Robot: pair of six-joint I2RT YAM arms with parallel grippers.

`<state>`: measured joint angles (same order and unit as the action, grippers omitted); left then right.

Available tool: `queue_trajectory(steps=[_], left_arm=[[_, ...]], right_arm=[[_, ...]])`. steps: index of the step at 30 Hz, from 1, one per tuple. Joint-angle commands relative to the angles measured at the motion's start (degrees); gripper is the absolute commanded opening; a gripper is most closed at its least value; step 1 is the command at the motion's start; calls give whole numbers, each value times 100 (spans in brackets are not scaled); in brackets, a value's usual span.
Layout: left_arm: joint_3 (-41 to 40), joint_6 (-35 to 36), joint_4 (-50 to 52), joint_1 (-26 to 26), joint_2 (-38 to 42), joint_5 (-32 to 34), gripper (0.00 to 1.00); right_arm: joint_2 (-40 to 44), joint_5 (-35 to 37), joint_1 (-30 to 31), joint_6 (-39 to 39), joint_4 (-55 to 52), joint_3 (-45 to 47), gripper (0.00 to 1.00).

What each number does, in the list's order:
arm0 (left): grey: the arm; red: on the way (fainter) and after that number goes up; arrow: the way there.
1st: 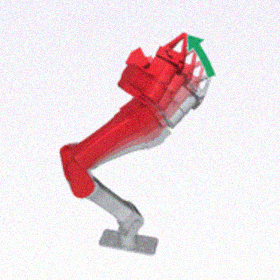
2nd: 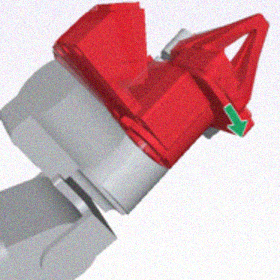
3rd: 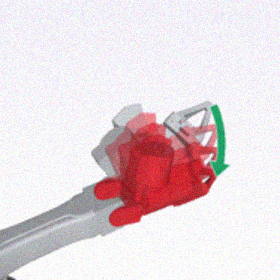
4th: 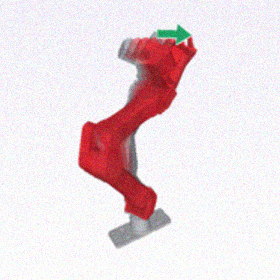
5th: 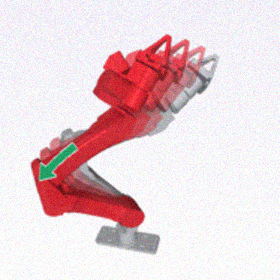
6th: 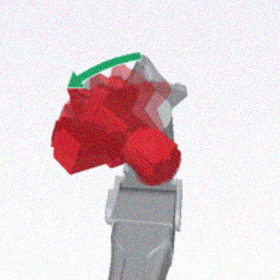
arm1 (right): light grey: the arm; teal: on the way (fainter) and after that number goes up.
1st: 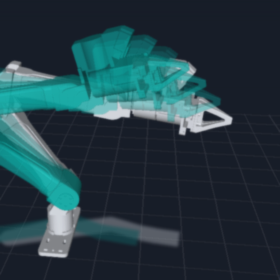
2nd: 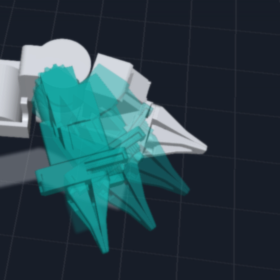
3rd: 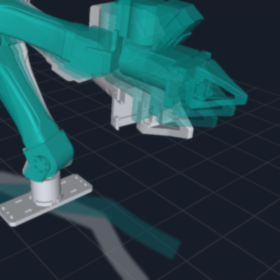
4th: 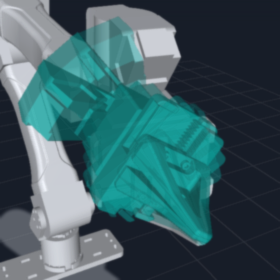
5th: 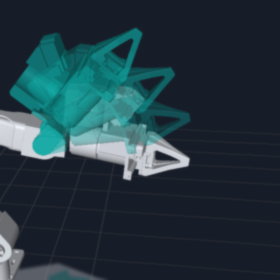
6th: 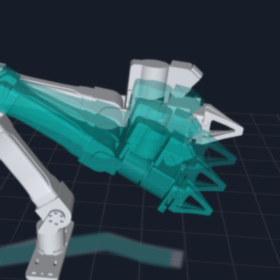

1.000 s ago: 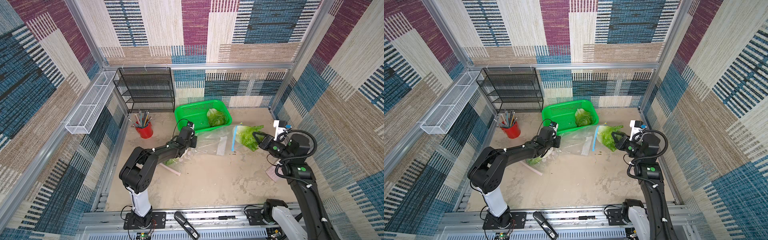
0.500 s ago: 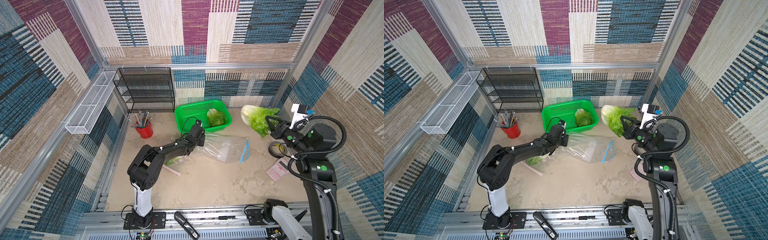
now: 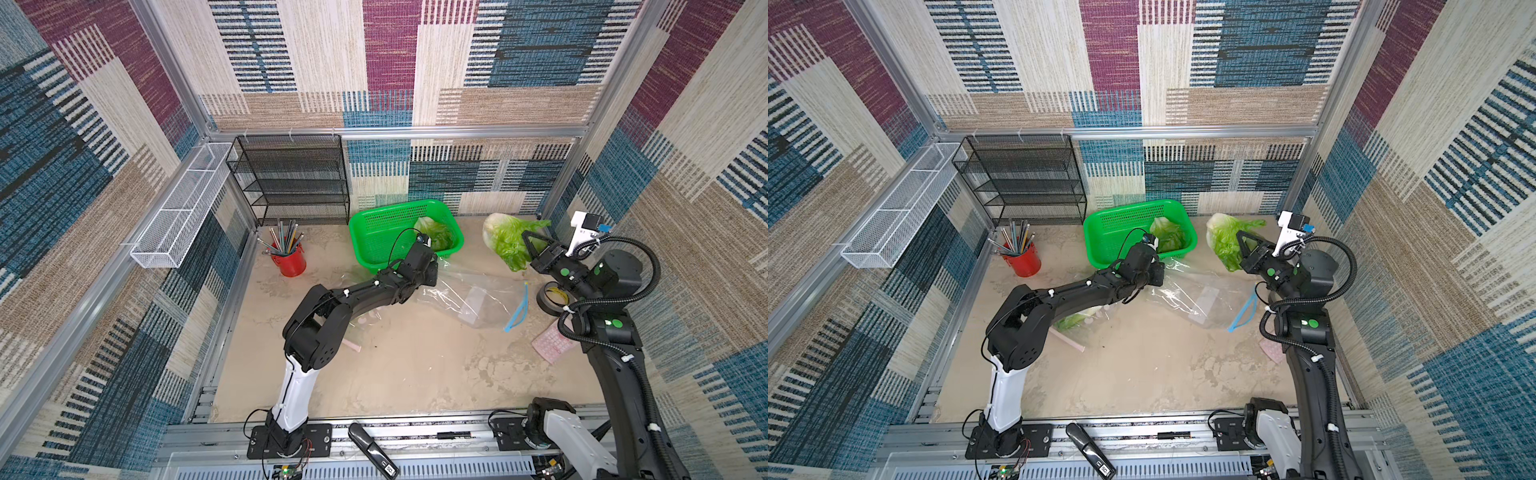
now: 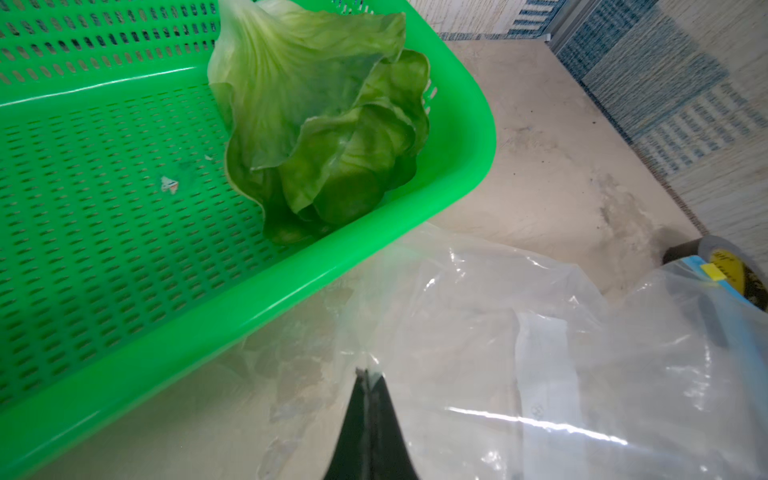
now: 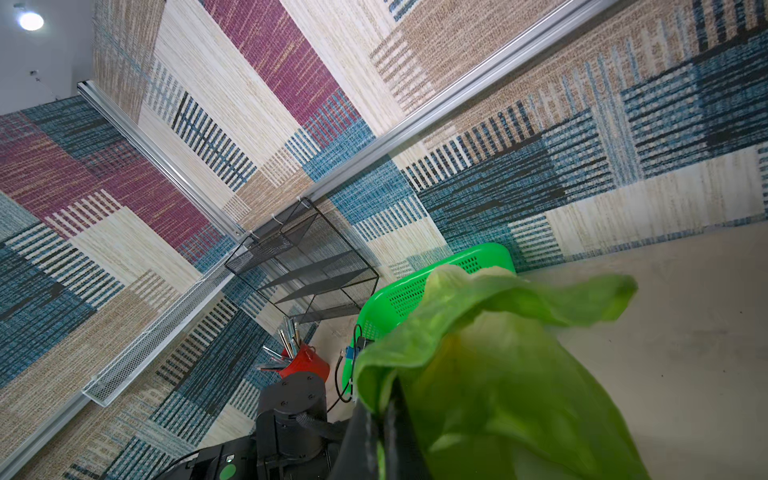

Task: Open the zip-top bag and take out the chinese cabbages
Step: Place the Chinese cabbage in the basket.

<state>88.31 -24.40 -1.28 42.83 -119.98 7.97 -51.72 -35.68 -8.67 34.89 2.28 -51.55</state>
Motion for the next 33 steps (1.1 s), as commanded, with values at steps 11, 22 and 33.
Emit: queue_trajectory(steps=[11, 22, 33], left_arm=[[-1654, 593, -652, -122, 2136, 707, 90], [-3676, 430, -21, -1436, 4367, 1161, 99], [-4692, 117, 576, -2161, 5570, 1190, 99]], right_arm=[[-1956, 1791, 2061, -110, 2274, -440, 0], [-4898, 3415, 3468, -615, 2753, -2267, 0], [-6911, 3885, 3530, -601, 2249, -3954, 0]])
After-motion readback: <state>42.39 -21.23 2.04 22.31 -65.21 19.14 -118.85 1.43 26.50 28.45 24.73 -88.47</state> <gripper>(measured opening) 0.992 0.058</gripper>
